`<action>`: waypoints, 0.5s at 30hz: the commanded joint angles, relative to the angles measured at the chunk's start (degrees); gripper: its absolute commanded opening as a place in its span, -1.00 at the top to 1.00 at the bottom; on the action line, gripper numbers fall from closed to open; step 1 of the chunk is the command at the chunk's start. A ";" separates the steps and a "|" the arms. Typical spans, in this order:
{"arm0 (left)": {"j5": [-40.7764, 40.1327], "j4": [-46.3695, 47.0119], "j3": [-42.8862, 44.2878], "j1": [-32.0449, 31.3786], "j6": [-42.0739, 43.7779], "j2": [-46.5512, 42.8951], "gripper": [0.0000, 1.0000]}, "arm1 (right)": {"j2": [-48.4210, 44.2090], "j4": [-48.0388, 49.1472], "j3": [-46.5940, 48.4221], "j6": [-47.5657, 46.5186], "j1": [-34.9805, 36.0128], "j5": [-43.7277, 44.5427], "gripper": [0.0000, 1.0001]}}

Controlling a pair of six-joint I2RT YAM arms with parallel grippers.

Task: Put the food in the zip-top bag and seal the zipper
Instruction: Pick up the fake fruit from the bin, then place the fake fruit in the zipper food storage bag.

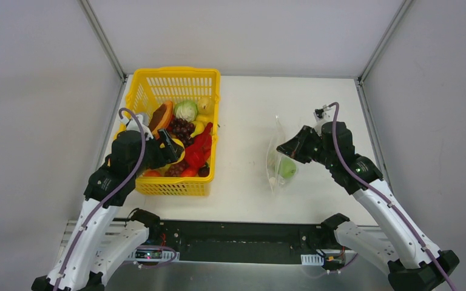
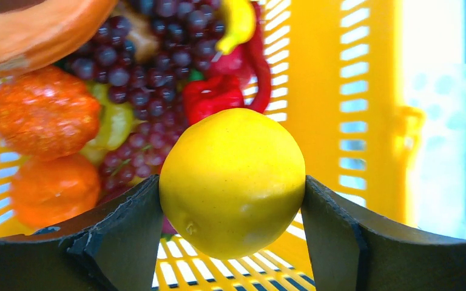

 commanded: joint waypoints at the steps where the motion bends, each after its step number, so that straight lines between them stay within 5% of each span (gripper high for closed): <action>1: 11.08 4.09 3.91 0.68 0.10 -2.03 0.15 | 0.12 1.45 0.78 1.59 -0.22 0.98 0.98; 7: 24.53 17.69 3.95 -1.31 -6.45 -1.14 0.18 | 0.37 2.14 0.81 2.60 -0.24 0.57 0.98; 15: 19.53 29.78 8.56 -22.72 -4.79 9.67 0.17 | 1.75 0.30 1.57 6.44 -0.18 6.01 1.00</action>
